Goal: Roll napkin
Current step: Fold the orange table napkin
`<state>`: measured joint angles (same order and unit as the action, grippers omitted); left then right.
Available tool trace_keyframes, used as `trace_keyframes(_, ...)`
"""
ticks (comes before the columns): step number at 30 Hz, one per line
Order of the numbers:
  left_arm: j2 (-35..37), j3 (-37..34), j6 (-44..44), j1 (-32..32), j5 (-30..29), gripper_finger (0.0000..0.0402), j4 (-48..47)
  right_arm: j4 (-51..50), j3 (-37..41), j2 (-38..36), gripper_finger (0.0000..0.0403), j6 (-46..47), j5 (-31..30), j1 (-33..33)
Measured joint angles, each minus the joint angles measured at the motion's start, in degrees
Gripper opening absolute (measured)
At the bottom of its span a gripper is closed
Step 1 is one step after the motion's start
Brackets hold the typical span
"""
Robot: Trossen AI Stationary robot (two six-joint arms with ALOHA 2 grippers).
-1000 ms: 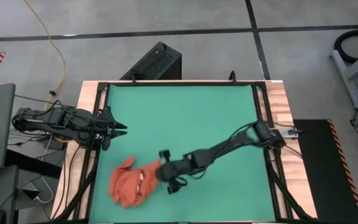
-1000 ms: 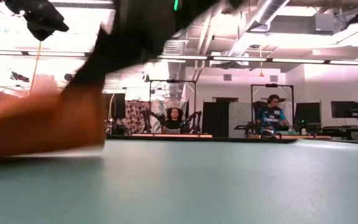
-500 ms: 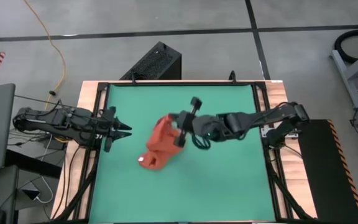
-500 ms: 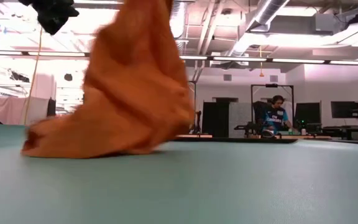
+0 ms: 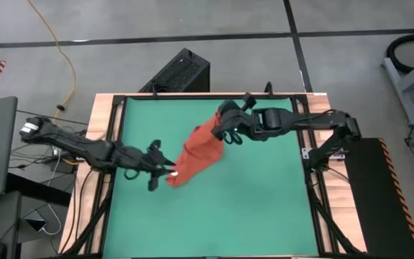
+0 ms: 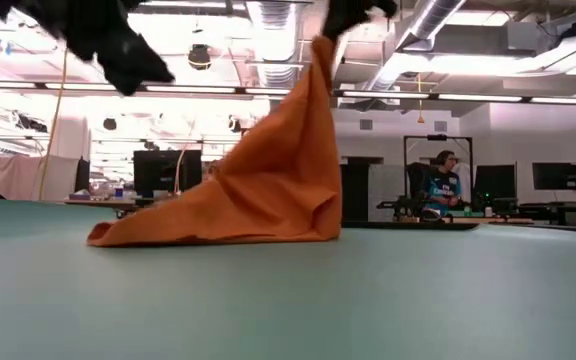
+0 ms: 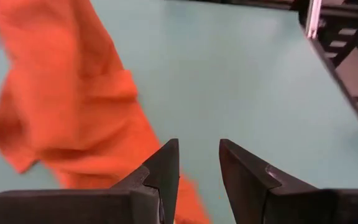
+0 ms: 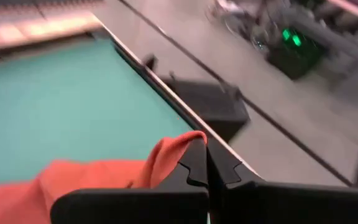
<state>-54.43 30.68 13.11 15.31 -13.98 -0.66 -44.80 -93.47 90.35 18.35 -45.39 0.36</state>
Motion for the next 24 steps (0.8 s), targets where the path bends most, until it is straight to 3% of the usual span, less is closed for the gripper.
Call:
trace_keyframes(7,-17.1,-4.05,-0.64,4.21,-11.18,0.0071,14.46,-9.82,0.0,0.08,0.0004,6.13,0.06,0.96)
trace_keyframes(13,-31.76,-3.02,-0.44,3.73,-11.03,0.0015,16.41,-9.9,0.0,0.09,0.0005,6.75,0.27,3.82)
trace_keyframes(18,-38.01,0.81,4.34,2.52,-18.85,0.0004,6.76,-11.55,0.0,0.07,0.0005,8.91,0.26,6.05)
trace_keyframes(24,-36.2,4.25,6.09,0.67,-29.76,0.0,-12.9,-20.63,-0.02,0.82,0.0005,17.7,0.23,8.72)
